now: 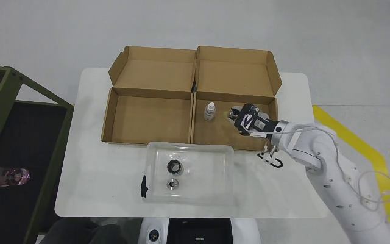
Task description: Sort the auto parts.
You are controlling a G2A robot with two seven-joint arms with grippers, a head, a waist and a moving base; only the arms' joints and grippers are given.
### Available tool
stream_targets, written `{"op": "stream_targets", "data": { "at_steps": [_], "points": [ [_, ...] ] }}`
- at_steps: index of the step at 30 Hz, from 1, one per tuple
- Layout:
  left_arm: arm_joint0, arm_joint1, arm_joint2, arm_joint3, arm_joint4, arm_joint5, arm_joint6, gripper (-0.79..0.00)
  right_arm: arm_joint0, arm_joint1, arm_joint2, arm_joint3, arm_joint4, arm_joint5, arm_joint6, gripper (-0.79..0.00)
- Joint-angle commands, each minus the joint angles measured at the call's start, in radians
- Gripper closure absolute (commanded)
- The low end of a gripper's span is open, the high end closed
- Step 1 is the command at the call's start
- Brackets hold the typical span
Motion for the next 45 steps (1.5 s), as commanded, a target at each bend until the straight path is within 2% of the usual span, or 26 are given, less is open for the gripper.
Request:
{"op": "stream_targets", "data": {
  "at_steps": [1,21,33,35,40,45],
  "points": [
    [0.000,0.000,0.000,0.000,0.000,0.000,0.000,-0.785,0.018,-0.003,-0.011,0.016,0.004,-0.006,0.017,0.000],
    [0.000,0.000,0.000,0.000,0.000,0.000,0.000,-0.785,0.218,-0.052,-0.198,0.214,-0.004,-0.058,0.181,0.000],
    [0.000,0.000,0.000,0.000,0.000,0.000,0.000,-0.785,0.314,-0.093,-0.305,0.338,-0.009,-0.057,0.219,-0.003],
    [0.000,0.000,0.000,0.000,0.000,0.000,0.000,-0.785,0.325,-0.098,-0.317,0.354,-0.014,-0.056,0.223,-0.025],
    [0.000,0.000,0.000,0.000,0.000,0.000,0.000,-0.785,0.345,-0.111,-0.340,0.390,-0.020,-0.049,0.220,-0.179],
    [0.000,0.000,0.000,0.000,0.000,0.000,0.000,-0.785,0.356,-0.121,-0.356,0.407,-0.022,-0.042,0.217,-0.203]
  ]
}}
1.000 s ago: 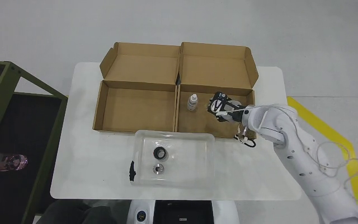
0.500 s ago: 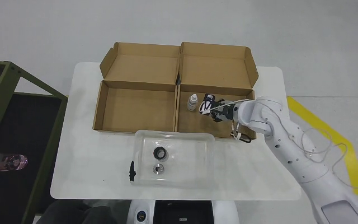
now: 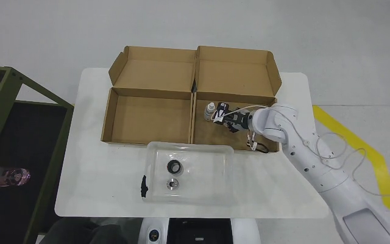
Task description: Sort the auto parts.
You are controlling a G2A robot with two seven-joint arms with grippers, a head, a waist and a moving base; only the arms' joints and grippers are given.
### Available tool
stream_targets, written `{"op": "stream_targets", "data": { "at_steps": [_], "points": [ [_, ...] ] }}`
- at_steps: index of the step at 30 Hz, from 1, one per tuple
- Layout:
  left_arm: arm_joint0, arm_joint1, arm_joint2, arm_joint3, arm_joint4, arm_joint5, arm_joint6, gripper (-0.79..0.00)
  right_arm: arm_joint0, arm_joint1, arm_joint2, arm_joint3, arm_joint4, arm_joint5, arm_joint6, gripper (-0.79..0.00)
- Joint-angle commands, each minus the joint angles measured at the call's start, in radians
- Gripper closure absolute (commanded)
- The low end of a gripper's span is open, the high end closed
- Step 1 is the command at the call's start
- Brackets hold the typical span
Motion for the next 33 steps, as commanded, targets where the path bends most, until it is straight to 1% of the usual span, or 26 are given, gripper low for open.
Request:
{"op": "stream_targets", "data": {
  "at_steps": [1,4,9,15,24,26,27,29,33],
  "points": [
    [0.000,0.000,0.000,0.000,0.000,0.000,0.000,-0.785,0.004,-0.003,-0.004,0.006,0.000,0.000,-0.002,-0.212],
    [0.000,0.000,0.000,0.000,0.000,0.000,0.000,-0.785,0.007,-0.007,0.000,0.010,0.012,0.007,-0.015,-0.280],
    [0.000,0.000,0.000,0.000,0.000,0.000,0.000,-0.785,-0.012,0.002,0.043,-0.031,0.037,0.011,-0.025,-0.314],
    [0.000,0.000,0.000,0.000,0.000,0.000,0.000,-0.785,-0.083,0.028,0.136,-0.133,0.099,-0.014,-0.041,-0.326],
    [0.000,0.000,0.000,0.000,0.000,0.000,0.000,-0.785,-0.239,0.069,0.297,-0.330,0.185,-0.045,-0.094,-0.320],
    [0.000,0.000,0.000,0.000,0.000,0.000,0.000,-0.785,-0.266,0.075,0.320,-0.365,0.202,-0.061,-0.100,-0.326],
    [0.000,0.000,0.000,0.000,0.000,0.000,0.000,-0.785,-0.279,0.078,0.330,-0.379,0.207,-0.065,-0.100,-0.351],
    [0.000,0.000,0.000,0.000,0.000,0.000,0.000,-0.785,-0.301,0.082,0.342,-0.415,0.216,-0.068,-0.106,-0.369],
    [0.000,0.000,0.000,0.000,0.000,0.000,0.000,-0.785,-0.337,0.086,0.346,-0.474,0.221,-0.079,-0.112,-0.369]
  ]
}}
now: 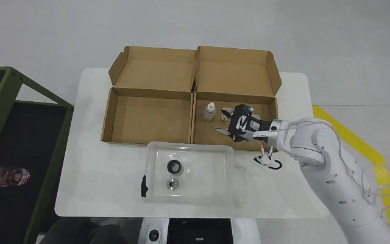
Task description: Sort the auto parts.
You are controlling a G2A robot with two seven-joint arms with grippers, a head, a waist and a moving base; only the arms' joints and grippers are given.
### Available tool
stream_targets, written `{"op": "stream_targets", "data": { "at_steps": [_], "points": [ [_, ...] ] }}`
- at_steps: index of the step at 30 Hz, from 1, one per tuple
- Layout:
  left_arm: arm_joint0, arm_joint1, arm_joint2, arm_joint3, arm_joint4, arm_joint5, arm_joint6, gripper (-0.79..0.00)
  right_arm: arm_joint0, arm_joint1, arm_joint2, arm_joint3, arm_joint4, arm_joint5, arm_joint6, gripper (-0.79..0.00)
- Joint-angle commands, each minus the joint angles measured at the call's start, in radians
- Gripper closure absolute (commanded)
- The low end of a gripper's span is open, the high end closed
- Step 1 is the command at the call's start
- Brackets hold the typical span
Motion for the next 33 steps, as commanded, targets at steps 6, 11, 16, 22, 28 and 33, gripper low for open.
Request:
{"op": "stream_targets", "data": {
  "at_steps": [6,11,16,22,28,33],
  "points": [
    [0.000,0.000,0.000,0.000,0.000,0.000,0.000,-0.785,-0.044,0.001,-0.036,-0.078,-0.004,-0.025,-0.006,-0.372],
    [0.000,0.000,0.000,0.000,0.000,0.000,0.000,-0.785,-0.056,-0.005,-0.095,-0.117,-0.025,-0.026,-0.015,-0.360],
    [0.000,0.000,0.000,0.000,0.000,0.000,0.000,-0.785,-0.042,-0.017,-0.180,-0.109,-0.040,-0.050,-0.027,-0.357],
    [0.000,0.000,0.000,0.000,0.000,0.000,0.000,-0.785,-0.008,-0.035,-0.269,-0.084,-0.074,-0.050,-0.024,-0.360],
    [0.000,0.000,0.000,0.000,0.000,0.000,0.000,-0.785,0.025,-0.054,-0.343,-0.055,-0.119,-0.034,-0.027,-0.366],
    [0.000,0.000,0.000,0.000,0.000,0.000,0.000,-0.785,0.056,-0.072,-0.395,-0.028,-0.151,-0.015,-0.028,-0.363]
  ]
}}
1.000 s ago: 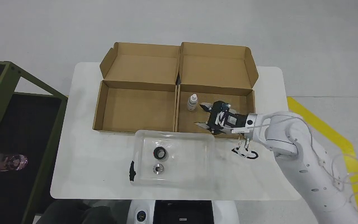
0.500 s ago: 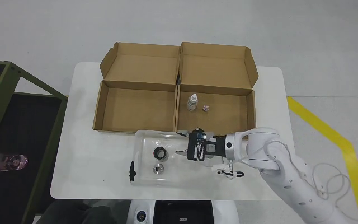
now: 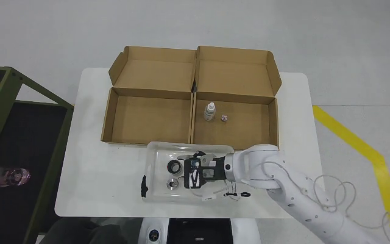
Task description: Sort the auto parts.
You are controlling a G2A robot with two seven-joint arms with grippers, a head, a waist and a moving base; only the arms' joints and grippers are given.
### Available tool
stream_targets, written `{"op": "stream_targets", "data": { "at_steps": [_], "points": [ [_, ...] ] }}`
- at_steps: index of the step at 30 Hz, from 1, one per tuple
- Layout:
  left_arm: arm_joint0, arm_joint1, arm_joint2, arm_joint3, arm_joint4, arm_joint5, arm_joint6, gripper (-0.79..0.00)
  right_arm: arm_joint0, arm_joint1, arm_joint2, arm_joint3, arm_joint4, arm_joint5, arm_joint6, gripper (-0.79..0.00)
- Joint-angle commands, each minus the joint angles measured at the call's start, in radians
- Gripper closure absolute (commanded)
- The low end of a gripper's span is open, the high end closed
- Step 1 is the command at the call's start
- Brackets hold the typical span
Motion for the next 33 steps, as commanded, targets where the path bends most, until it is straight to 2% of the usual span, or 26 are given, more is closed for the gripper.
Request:
{"op": "stream_targets", "data": {
  "at_steps": [1,17,26,33],
  "points": [
    [0.000,0.000,0.000,0.000,0.000,0.000,0.000,-0.785,0.011,-0.007,-0.019,0.011,-0.010,0.011,-0.003,-0.363],
    [0.000,0.000,0.000,0.000,0.000,0.000,0.000,-0.785,0.069,-0.062,-0.137,0.106,-0.091,0.085,-0.018,-0.385],
    [0.000,0.000,0.000,0.000,0.000,0.000,0.000,-0.785,0.092,-0.087,-0.172,0.159,-0.135,0.097,-0.039,-0.468],
    [0.000,0.000,0.000,0.000,0.000,0.000,0.000,-0.785,0.112,-0.106,-0.187,0.204,-0.146,0.109,-0.045,-0.456]
  ]
}}
